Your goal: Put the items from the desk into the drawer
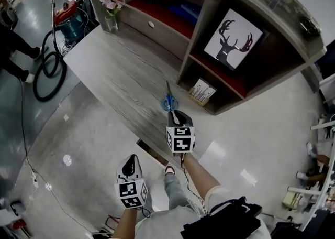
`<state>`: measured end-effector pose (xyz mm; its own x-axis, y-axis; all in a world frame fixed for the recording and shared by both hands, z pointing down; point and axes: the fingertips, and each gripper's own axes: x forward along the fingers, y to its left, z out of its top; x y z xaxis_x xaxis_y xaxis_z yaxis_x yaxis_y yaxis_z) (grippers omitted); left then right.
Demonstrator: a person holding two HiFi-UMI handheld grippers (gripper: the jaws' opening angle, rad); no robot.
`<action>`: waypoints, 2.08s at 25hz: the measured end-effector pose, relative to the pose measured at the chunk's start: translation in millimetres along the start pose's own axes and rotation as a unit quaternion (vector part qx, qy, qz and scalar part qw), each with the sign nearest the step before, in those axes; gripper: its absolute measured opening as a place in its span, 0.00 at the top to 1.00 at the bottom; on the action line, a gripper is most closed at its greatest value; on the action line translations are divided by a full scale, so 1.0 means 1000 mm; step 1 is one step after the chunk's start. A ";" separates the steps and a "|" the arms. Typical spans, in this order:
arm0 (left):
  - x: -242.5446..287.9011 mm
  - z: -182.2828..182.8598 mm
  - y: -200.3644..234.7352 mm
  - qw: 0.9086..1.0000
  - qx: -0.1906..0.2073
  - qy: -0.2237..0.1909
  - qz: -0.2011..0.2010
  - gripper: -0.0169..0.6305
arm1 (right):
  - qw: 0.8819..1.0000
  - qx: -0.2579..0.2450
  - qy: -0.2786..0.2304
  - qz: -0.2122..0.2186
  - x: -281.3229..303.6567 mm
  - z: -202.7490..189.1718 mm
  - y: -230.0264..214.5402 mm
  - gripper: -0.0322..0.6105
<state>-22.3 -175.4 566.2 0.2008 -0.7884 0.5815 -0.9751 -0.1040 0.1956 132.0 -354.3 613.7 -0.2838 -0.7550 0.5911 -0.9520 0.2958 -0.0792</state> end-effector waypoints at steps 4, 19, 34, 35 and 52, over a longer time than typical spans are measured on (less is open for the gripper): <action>0.003 -0.005 0.002 1.000 0.000 0.005 0.002 0.98 | 1.000 -0.010 0.004 -0.004 0.015 -0.003 -0.001 0.85; 0.014 -0.014 0.019 0.999 -0.030 0.012 0.007 0.98 | 0.998 -0.039 0.040 -0.022 0.057 -0.008 -0.008 0.82; 0.020 -0.015 0.029 0.999 -0.029 0.016 0.009 0.98 | 0.995 -0.048 0.083 -0.038 0.072 -0.020 -0.012 0.81; 0.020 -0.014 0.030 0.999 -0.029 0.016 0.010 0.98 | 0.995 -0.048 0.085 -0.037 0.073 -0.021 -0.011 0.81; 0.021 -0.016 0.038 0.999 -0.030 0.016 0.014 0.98 | 0.992 -0.032 0.107 -0.058 0.081 -0.024 -0.017 0.83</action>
<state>-53.9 -186.2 598.9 0.1784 -0.7699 0.6127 -0.9732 -0.0460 0.2255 127.5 -406.4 682.2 -0.1357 -0.6469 0.7504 -0.9654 0.2565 0.0466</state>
